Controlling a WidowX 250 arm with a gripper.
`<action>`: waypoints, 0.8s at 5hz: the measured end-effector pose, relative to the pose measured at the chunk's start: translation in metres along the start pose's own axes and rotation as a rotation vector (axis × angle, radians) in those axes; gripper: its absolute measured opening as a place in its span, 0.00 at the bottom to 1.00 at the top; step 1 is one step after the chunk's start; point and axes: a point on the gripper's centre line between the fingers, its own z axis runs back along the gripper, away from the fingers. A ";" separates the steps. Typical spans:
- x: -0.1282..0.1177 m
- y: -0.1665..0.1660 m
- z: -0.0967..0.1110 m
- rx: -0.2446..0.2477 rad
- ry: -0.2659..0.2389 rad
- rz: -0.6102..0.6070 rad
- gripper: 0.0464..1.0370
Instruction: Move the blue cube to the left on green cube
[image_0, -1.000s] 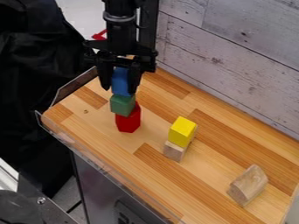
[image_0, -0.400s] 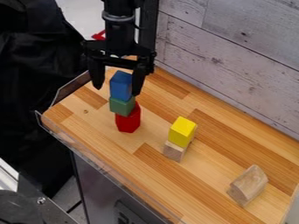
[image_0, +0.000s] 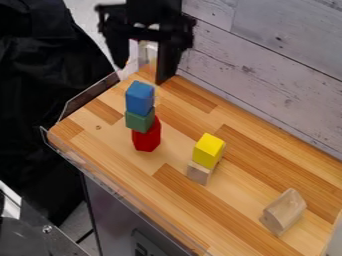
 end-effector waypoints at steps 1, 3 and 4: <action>-0.011 -0.019 0.015 -0.029 -0.015 -0.084 0.96; -0.050 -0.060 -0.014 -0.092 0.075 -0.200 0.96; -0.053 -0.066 -0.036 -0.073 0.107 -0.211 0.96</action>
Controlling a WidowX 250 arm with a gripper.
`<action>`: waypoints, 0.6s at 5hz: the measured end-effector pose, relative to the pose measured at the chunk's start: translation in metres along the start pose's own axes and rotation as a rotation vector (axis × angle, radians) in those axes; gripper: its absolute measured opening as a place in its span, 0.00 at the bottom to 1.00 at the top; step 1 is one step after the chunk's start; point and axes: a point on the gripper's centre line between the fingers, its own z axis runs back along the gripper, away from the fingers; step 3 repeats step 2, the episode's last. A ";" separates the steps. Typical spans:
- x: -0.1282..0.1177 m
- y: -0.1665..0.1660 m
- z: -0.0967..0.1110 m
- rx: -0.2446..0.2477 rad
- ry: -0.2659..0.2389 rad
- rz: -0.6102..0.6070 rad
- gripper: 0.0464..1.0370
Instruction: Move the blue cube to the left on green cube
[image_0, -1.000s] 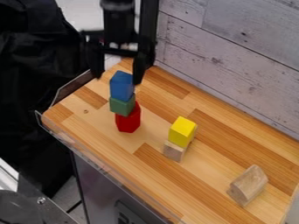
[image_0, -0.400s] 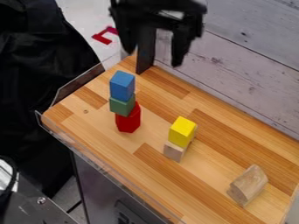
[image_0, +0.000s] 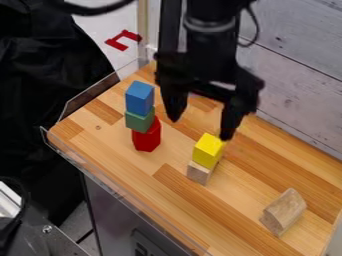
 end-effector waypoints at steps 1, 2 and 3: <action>0.008 0.003 -0.018 0.038 0.006 0.011 0.96; 0.016 0.003 -0.027 0.049 0.007 0.007 0.96; 0.016 0.003 -0.027 0.049 0.007 0.007 0.96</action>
